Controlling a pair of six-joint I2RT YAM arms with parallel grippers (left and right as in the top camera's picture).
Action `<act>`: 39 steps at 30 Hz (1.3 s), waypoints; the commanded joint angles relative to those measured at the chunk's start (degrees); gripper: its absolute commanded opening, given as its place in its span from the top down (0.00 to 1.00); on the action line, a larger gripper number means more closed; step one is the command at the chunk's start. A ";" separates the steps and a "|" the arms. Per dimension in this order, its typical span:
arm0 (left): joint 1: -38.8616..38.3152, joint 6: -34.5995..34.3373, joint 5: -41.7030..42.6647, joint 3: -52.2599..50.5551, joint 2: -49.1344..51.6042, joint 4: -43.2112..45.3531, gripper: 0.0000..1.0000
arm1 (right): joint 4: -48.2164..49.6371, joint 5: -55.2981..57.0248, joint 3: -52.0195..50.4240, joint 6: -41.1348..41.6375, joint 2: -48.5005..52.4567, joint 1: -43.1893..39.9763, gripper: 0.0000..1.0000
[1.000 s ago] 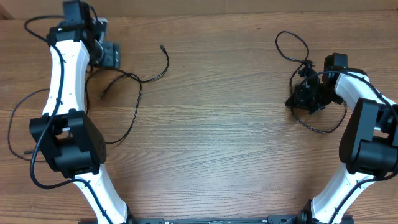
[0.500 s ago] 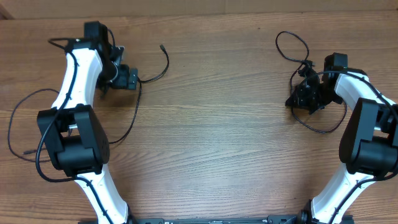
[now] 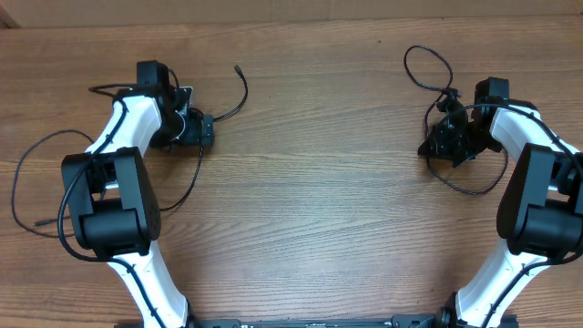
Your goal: Untangle cables
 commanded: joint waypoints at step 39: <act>16.11 -11.76 -17.11 1.86 11.50 38.14 0.00 | 0.48 -2.43 -1.49 0.28 2.32 0.26 0.83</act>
